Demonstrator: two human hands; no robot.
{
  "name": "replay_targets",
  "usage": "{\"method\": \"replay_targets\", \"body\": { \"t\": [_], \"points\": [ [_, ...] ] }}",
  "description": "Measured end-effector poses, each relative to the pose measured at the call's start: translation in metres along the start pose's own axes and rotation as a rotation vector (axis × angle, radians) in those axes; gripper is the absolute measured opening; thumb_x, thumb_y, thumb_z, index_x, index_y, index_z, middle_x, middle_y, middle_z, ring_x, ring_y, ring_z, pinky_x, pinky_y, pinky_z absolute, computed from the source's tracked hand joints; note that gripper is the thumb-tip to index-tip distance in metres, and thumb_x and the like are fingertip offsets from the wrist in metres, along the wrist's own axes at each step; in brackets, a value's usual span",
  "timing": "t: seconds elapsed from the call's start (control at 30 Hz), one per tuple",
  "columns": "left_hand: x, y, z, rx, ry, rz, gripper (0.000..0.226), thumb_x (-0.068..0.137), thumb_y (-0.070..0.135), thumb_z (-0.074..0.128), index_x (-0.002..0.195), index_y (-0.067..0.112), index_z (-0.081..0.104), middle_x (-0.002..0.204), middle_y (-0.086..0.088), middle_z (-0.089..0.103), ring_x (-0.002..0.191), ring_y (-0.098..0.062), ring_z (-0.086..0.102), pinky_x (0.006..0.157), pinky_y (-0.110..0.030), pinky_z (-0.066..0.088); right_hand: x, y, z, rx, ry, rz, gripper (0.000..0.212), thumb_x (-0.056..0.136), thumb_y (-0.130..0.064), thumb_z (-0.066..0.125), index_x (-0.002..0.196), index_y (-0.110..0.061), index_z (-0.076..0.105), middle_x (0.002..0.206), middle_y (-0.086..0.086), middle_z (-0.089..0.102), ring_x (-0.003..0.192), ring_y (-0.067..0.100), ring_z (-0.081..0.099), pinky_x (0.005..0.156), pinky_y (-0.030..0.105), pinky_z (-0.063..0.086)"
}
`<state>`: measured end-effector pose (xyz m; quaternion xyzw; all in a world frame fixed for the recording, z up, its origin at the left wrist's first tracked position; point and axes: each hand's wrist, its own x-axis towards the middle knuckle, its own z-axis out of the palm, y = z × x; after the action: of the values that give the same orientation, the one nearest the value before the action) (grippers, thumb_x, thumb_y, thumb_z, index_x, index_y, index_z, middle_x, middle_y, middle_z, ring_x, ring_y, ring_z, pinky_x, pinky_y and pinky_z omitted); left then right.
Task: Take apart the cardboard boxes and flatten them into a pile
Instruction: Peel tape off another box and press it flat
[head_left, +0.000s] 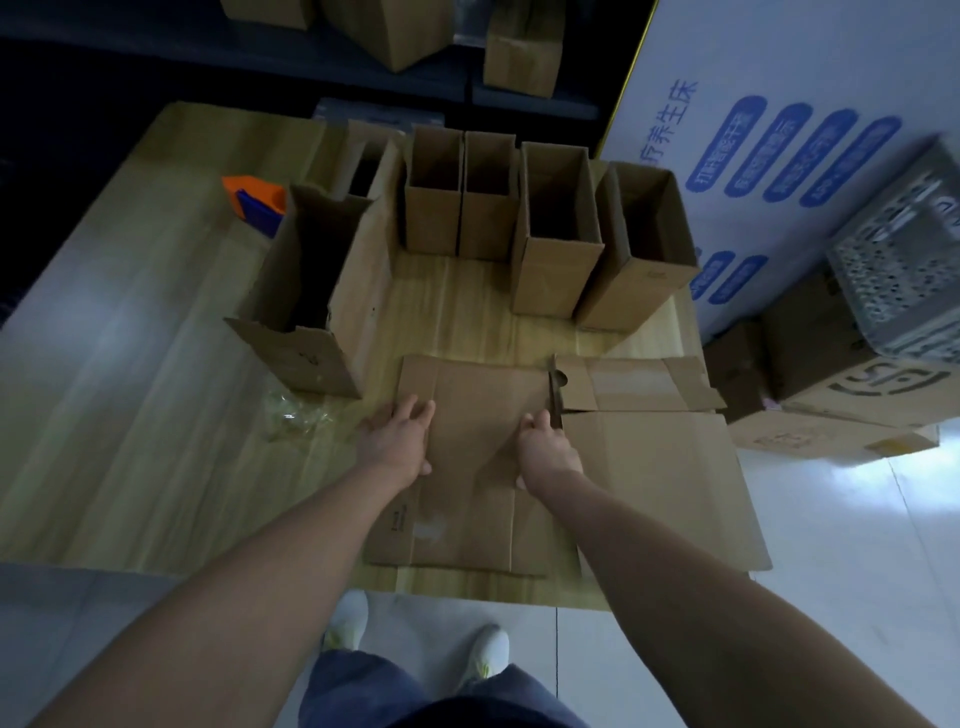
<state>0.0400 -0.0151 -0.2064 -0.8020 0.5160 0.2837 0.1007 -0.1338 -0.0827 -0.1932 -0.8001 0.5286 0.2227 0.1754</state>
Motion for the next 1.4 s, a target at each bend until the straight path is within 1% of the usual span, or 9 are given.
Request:
{"method": "replay_targets", "body": {
  "t": [0.13, 0.33, 0.47, 0.57, 0.9, 1.13, 1.23, 1.33, 1.4],
  "points": [
    [-0.003, -0.001, -0.004, -0.048, -0.005, 0.011, 0.087, 0.085, 0.026, 0.067, 0.152, 0.03, 0.01, 0.159, 0.006, 0.002, 0.144, -0.024, 0.017, 0.114, -0.041, 0.025, -0.007, -0.001, -0.006, -0.032, -0.046, 0.024, 0.069, 0.091, -0.009, 0.06, 0.147, -0.008, 0.021, 0.138, 0.013, 0.039, 0.121, 0.033, 0.05, 0.091, 0.04, 0.047],
    [-0.033, -0.011, -0.019, -0.321, 0.309, 0.101, 0.05, 0.091, 0.006, 0.052, 0.14, 0.011, 0.044, 0.144, -0.012, 0.042, 0.124, -0.03, 0.049, 0.102, -0.038, 0.042, -0.022, -0.04, -0.058, -0.072, 0.115, -0.064, 0.033, 0.095, -0.008, 0.047, 0.128, -0.009, 0.05, 0.125, 0.012, 0.055, 0.11, 0.029, 0.057, 0.08, 0.035, 0.049],
    [-0.054, -0.043, -0.065, -0.469, 0.681, 0.155, 0.024, 0.079, -0.01, 0.051, 0.093, -0.001, 0.068, 0.094, -0.018, 0.06, 0.085, -0.034, 0.06, 0.072, -0.037, 0.046, -0.025, -0.1, -0.11, 0.185, 0.323, -0.36, 0.046, 0.098, -0.021, 0.049, 0.141, -0.008, 0.039, 0.139, 0.012, 0.043, 0.13, 0.029, 0.039, 0.104, 0.037, 0.038],
    [-0.068, -0.075, -0.101, -0.541, 0.859, 0.146, 0.019, 0.079, -0.01, 0.053, 0.085, -0.001, 0.068, 0.09, -0.017, 0.06, 0.081, -0.031, 0.058, 0.069, -0.032, 0.043, -0.027, -0.149, -0.138, 0.224, 0.4, -0.579, 0.06, 0.094, -0.028, 0.056, 0.148, -0.015, 0.032, 0.15, 0.006, 0.034, 0.141, 0.025, 0.024, 0.114, 0.039, 0.027],
    [-0.067, -0.148, -0.127, -0.644, 0.766, 0.094, 0.029, 0.086, -0.004, 0.049, 0.11, 0.005, 0.063, 0.115, -0.01, 0.055, 0.107, -0.023, 0.054, 0.089, -0.024, 0.038, -0.011, -0.217, -0.141, -0.202, 0.304, -0.354, 0.038, 0.091, -0.029, 0.057, 0.126, -0.012, 0.06, 0.134, 0.008, 0.05, 0.142, 0.033, 0.016, 0.111, 0.05, 0.021],
    [-0.069, -0.153, -0.141, -0.796, 0.81, 0.105, 0.056, 0.09, 0.007, 0.058, 0.139, 0.013, 0.032, 0.135, -0.006, 0.041, 0.114, -0.016, 0.047, 0.088, -0.022, 0.038, -0.024, -0.217, -0.171, 0.253, 0.509, -0.355, 0.034, 0.094, -0.033, 0.054, 0.125, -0.021, 0.06, 0.143, 0.007, 0.045, 0.146, 0.025, 0.009, 0.117, 0.046, 0.008],
    [-0.069, -0.15, -0.149, -0.862, 0.795, 0.132, 0.044, 0.092, 0.012, 0.055, 0.133, 0.015, 0.04, 0.129, -0.001, 0.046, 0.114, -0.015, 0.048, 0.092, -0.027, 0.043, -0.029, -0.213, -0.195, 0.527, 0.493, -0.277, 0.044, 0.093, -0.034, 0.057, 0.134, -0.016, 0.053, 0.143, 0.009, 0.043, 0.141, 0.026, 0.027, 0.116, 0.046, 0.024],
    [-0.068, -0.145, -0.153, -0.869, 0.75, 0.263, 0.045, 0.093, 0.015, 0.055, 0.136, 0.017, 0.042, 0.131, 0.003, 0.045, 0.12, -0.012, 0.046, 0.104, -0.036, 0.042, -0.034, -0.205, -0.208, 0.861, 0.449, -0.24, 0.041, 0.091, -0.028, 0.062, 0.129, -0.013, 0.057, 0.119, 0.007, 0.063, 0.112, 0.022, 0.061, 0.091, 0.038, 0.053],
    [-0.069, -0.139, -0.157, -0.84, 0.75, 0.298, 0.049, 0.093, 0.018, 0.055, 0.14, 0.017, 0.039, 0.137, 0.003, 0.04, 0.125, -0.01, 0.042, 0.107, -0.033, 0.038, -0.041, -0.198, -0.213, 0.96, 0.453, -0.202, 0.045, 0.092, -0.023, 0.061, 0.135, -0.011, 0.052, 0.122, 0.005, 0.062, 0.11, 0.018, 0.061, 0.084, 0.026, 0.052]
  ]
}}
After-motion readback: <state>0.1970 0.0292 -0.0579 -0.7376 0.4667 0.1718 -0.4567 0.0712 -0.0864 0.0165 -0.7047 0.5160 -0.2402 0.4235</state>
